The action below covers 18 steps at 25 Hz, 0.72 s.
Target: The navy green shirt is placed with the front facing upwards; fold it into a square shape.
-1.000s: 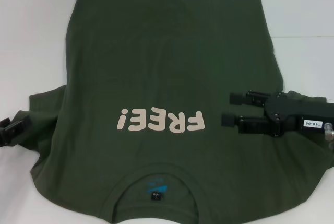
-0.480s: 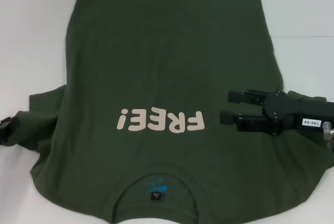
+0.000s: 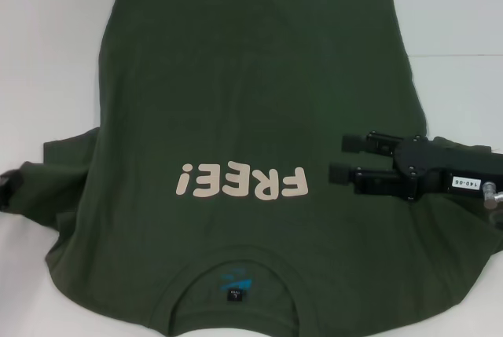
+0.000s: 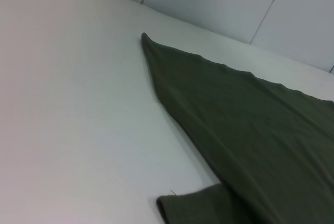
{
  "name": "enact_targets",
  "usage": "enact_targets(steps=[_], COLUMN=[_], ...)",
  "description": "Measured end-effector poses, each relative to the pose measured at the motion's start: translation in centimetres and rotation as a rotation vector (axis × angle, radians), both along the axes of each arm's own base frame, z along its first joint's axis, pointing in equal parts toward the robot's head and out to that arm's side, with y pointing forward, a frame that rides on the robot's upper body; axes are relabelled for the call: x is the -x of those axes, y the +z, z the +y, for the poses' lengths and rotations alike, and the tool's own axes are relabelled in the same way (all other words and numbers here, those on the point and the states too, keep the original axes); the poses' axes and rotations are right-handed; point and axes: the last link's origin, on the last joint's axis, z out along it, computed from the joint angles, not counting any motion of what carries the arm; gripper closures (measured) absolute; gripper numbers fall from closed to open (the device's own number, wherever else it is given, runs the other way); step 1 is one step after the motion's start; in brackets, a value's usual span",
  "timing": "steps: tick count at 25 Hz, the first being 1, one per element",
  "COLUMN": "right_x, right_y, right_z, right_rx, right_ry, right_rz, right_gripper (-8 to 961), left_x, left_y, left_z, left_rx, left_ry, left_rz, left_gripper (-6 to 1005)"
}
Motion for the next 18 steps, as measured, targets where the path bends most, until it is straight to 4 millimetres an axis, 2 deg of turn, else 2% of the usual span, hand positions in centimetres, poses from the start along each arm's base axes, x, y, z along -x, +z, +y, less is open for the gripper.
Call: enact_targets(steps=[10,18], right_x=[0.3,0.5], right_y=[-0.7,-1.1], right_z=[-0.1,-0.1], right_rx=[0.012,0.022], right_ry=[-0.016,-0.025], right_rz=[0.041,0.060], right_gripper=[71,70], left_x=[0.8,0.9], left_y=[3.2,5.0], left_z=[0.9,1.9], left_rx=[-0.077,-0.126], left_ry=[0.044,0.058], left_rz=[0.097,0.154], left_gripper=[998,998])
